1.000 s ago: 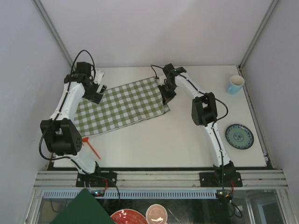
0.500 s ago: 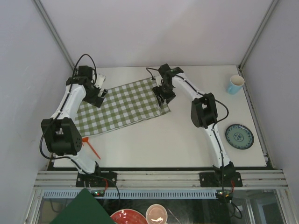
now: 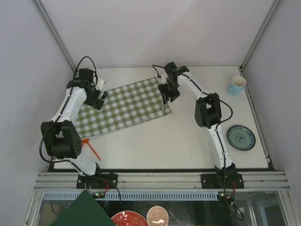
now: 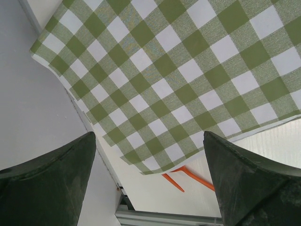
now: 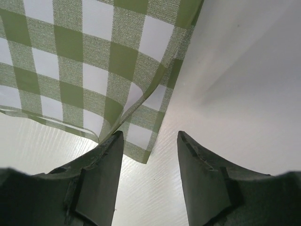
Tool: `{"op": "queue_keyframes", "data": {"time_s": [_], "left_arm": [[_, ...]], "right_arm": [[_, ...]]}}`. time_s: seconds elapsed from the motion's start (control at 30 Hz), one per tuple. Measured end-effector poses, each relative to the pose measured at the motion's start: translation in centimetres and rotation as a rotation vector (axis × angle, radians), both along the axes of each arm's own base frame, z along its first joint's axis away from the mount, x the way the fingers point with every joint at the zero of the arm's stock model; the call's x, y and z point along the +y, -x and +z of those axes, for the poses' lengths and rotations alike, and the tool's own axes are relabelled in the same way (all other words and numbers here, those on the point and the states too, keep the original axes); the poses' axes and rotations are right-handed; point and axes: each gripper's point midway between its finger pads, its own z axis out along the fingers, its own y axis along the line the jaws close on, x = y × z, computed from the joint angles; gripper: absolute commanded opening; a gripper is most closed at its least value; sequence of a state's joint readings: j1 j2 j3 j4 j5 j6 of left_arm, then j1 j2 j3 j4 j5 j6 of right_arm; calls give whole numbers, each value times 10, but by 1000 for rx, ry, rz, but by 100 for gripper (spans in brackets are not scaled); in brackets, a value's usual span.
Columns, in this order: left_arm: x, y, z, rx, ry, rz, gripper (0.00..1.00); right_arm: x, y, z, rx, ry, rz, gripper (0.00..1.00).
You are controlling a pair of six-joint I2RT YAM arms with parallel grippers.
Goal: Set the dinner table for one person
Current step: Flatten out the napkin at the center of the board.
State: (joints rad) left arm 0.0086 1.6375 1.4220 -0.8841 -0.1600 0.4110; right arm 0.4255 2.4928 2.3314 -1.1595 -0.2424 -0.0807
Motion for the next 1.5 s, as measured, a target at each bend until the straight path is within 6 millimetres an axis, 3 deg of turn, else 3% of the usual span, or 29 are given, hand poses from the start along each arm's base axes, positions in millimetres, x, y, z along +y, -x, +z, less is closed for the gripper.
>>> {"op": "queue_keyframes", "data": {"time_s": [0.47, 0.7, 0.9, 1.13, 1.5], "left_arm": [[3, -2, 1, -11, -13, 7, 100], [3, -2, -1, -12, -16, 8, 100], [3, 1, -5, 0, -15, 7, 100], [2, 1, -5, 1, -11, 5, 100], [2, 1, -5, 1, -11, 5, 100]], "right_arm": [[14, -5, 21, 2, -93, -37, 49], [5, -8, 9, 31, -85, -76, 49], [-17, -14, 0, 54, -76, -129, 49], [-36, -6, -18, 126, -68, -169, 48], [-35, -2, -17, 183, -141, -196, 51]]}}
